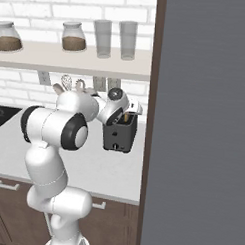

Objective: Start the toaster. Once the lever pops up, take the bread to the plate on the dining counter.

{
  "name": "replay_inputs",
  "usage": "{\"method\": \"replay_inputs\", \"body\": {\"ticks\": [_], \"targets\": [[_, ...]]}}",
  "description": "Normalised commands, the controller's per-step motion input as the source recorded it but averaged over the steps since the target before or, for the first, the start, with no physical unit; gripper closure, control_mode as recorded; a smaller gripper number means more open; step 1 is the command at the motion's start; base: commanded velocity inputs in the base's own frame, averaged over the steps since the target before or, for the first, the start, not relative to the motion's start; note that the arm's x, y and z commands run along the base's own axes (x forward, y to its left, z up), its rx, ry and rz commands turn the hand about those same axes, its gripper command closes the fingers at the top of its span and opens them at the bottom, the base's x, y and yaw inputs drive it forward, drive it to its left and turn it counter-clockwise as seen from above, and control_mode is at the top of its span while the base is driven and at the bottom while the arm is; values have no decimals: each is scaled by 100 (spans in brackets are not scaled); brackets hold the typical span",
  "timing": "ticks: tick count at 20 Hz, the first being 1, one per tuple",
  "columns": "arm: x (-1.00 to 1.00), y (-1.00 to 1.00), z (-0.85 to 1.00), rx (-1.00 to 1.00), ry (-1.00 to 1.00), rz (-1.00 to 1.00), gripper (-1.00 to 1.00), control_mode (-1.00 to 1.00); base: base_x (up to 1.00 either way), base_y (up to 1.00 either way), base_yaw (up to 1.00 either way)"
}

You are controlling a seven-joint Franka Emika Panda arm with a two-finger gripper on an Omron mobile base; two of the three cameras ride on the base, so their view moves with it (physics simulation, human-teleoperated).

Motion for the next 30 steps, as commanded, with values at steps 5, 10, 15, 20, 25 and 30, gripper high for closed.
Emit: {"method": "replay_inputs", "body": {"ticks": [5,10,15,20,25,30], "targets": [[4,0,-3,0,0,0,100,-100,0,0,0],[0,0,0,0,0,0,100,-100,0,0,0],[0,0,4,1,-2,0,100,-100,0,0,0],[0,-2,37,3,-14,0,100,-100,0,0,0],[0,-1,51,0,-11,-6,100,-100,0,0,0],[0,-3,60,-6,-9,-3,100,-100,0,0,0]]}}
